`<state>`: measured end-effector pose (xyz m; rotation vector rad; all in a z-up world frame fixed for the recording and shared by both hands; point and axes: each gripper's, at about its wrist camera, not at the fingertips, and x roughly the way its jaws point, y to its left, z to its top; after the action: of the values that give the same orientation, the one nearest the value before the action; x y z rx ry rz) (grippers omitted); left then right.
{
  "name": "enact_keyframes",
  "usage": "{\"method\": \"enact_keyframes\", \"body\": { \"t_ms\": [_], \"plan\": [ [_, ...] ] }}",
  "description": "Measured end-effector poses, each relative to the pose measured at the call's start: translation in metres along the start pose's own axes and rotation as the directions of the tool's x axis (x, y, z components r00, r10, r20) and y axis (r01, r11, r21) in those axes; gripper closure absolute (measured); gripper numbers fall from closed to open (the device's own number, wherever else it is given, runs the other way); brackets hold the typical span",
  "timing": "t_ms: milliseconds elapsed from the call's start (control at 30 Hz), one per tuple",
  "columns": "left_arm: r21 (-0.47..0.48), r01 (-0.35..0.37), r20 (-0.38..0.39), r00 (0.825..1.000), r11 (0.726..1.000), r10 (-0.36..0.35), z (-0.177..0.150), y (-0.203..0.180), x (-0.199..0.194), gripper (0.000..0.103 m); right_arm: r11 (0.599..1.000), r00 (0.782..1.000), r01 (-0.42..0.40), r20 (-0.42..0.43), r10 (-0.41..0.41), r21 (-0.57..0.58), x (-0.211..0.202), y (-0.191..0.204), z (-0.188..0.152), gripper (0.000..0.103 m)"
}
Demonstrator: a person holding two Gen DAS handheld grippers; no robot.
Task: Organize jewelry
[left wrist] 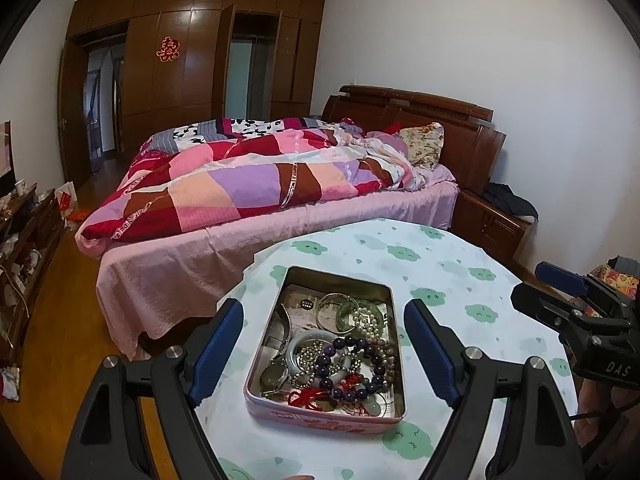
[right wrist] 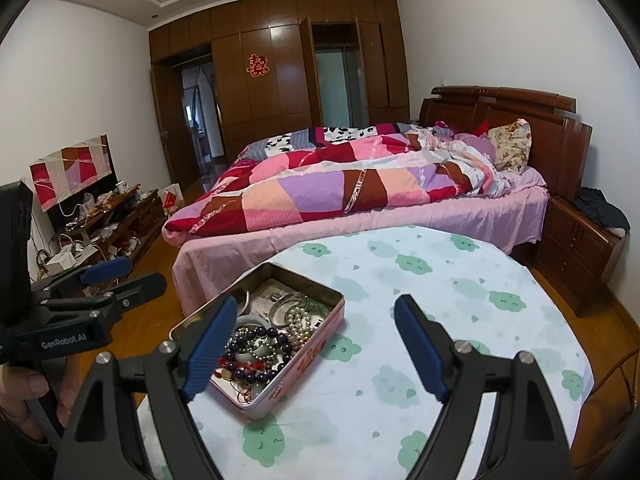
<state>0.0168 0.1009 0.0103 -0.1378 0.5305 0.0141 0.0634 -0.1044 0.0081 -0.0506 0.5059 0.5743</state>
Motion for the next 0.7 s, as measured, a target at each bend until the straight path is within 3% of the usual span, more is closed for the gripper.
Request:
{"method": "enact_keyframes", "body": {
  "t_ms": [700],
  "plan": [
    [0.024, -0.06, 0.0, 0.998, 0.998, 0.06, -0.0002, -0.0004, 0.0055, 0.015, 1.0, 1.0, 0.001, -0.005, -0.001, -0.004, -0.0004, 0.0023, 0.0039, 0.014]
  ]
}}
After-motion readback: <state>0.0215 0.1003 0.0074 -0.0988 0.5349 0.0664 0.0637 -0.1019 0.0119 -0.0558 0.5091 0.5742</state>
